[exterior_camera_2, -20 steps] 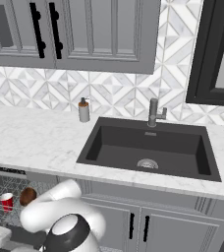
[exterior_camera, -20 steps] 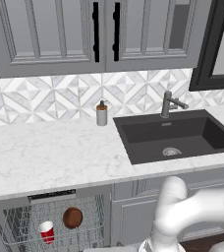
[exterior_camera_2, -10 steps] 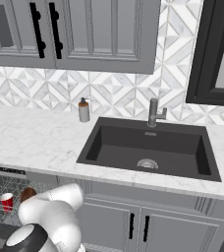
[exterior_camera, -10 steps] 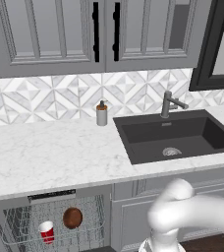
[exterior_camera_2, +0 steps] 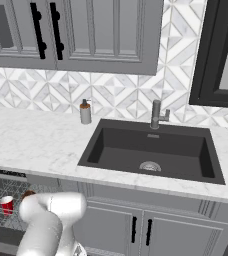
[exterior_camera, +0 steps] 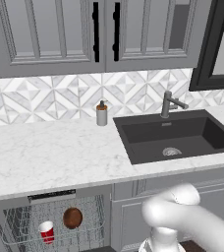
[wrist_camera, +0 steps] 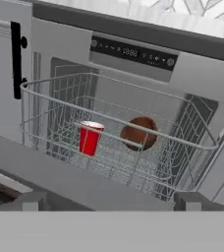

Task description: Pick up the cup and bowl from the counter, place them in the dishwasher, and close the dishwasher door.

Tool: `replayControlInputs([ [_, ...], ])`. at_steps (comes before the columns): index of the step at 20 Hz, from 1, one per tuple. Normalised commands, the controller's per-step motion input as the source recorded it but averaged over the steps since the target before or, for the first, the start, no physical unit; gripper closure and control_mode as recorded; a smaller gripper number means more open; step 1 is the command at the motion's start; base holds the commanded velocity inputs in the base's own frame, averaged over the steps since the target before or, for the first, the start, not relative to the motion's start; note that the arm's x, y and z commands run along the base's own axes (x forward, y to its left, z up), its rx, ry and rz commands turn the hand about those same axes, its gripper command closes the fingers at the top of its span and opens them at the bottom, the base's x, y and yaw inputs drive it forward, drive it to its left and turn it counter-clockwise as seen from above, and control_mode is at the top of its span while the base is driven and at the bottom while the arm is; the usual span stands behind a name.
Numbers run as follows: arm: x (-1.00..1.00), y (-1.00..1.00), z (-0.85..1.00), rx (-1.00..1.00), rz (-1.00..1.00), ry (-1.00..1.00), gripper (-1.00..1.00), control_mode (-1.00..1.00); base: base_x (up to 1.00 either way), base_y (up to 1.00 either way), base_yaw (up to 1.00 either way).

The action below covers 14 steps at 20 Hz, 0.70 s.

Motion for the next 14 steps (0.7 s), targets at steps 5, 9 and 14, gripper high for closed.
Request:
replayControlInputs([
  [5,0.11,0.25,-1.00,-0.15,0.00,-0.37,-1.00,-1.00,0.00,0.00,0.00],
  [9,0.58,0.38,-1.00,-0.02,0.00,-0.41,-1.00,-1.00,0.00,0.00,0.00],
  [14,0.64,0.59,-1.00,-0.06,0.00,-0.27,-1.00,-1.00,0.00,0.00,0.00],
])
